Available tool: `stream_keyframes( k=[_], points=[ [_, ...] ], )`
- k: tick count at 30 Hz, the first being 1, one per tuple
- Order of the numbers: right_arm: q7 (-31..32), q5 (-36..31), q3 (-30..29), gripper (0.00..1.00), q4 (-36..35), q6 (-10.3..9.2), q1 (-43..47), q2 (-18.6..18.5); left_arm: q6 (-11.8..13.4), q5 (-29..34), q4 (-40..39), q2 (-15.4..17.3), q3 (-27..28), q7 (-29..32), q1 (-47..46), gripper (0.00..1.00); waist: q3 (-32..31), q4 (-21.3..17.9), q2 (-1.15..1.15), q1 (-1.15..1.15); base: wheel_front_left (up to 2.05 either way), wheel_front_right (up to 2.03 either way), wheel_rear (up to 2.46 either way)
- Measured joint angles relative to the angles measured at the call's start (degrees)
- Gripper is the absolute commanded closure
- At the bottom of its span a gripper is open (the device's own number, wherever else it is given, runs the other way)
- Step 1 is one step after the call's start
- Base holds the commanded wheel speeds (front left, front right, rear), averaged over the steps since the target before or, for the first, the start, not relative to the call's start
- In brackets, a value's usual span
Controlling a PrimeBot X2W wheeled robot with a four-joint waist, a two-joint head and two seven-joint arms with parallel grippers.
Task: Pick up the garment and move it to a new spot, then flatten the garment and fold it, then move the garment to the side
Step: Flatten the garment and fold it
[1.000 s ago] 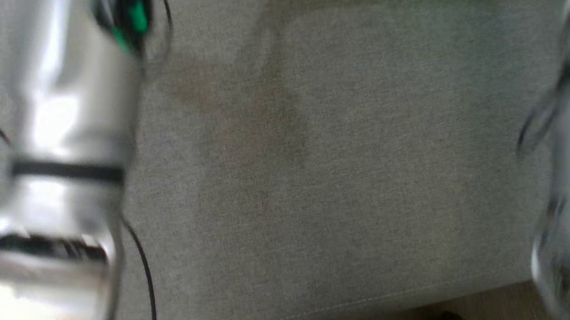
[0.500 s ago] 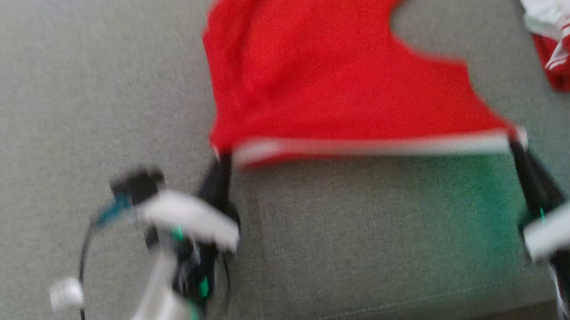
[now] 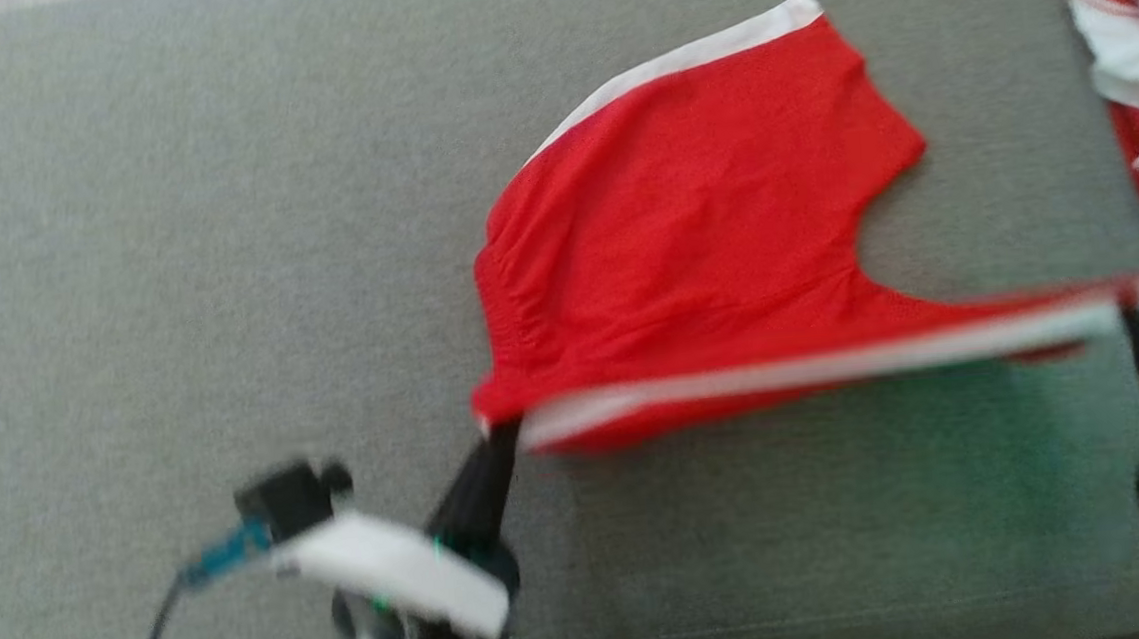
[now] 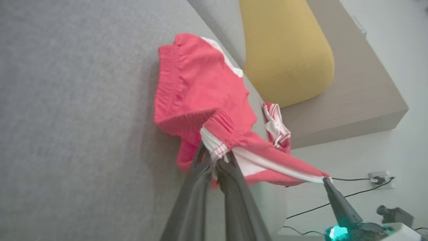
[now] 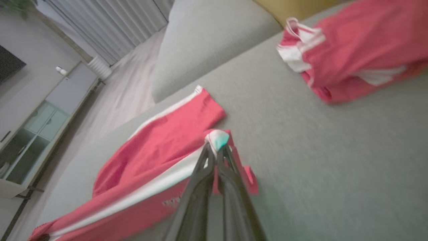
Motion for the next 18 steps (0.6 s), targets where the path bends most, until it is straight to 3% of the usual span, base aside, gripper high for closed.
stream_keyframes(
  k=[5, 9, 13, 18],
  points=[
    [6.59, -3.41, -0.13, 1.00, 7.60, -0.01, -18.63, -1.91, 4.95, -5.70, -1.09, -0.80, 0.19, 4.77, -10.70, 1.00, 2.65, 2.13, 0.00, 0.00, 0.00, 0.00, 0.00],
    [9.73, -5.59, -0.02, 1.00, 16.36, -0.01, -31.81, -4.22, 8.43, -6.82, 2.46, -1.21, -0.48, 6.43, -21.30, 1.00, 5.25, 4.39, 0.00, 0.01, 0.00, 0.00, 0.00],
    [9.75, -7.79, 1.49, 1.00, 25.09, -0.01, -41.46, -6.76, 9.95, -8.06, 9.67, -1.56, -2.91, 6.46, -30.45, 1.00, 7.67, 7.10, 0.00, 0.01, 0.00, 0.00, 0.00],
    [7.26, -10.21, 3.63, 1.00, 34.88, -0.01, -47.28, -8.57, 10.82, -13.29, 18.40, -1.70, -8.82, 3.10, -36.72, 1.00, 9.85, 9.84, 0.00, 0.01, 0.00, 0.00, 0.00]
  ],
)
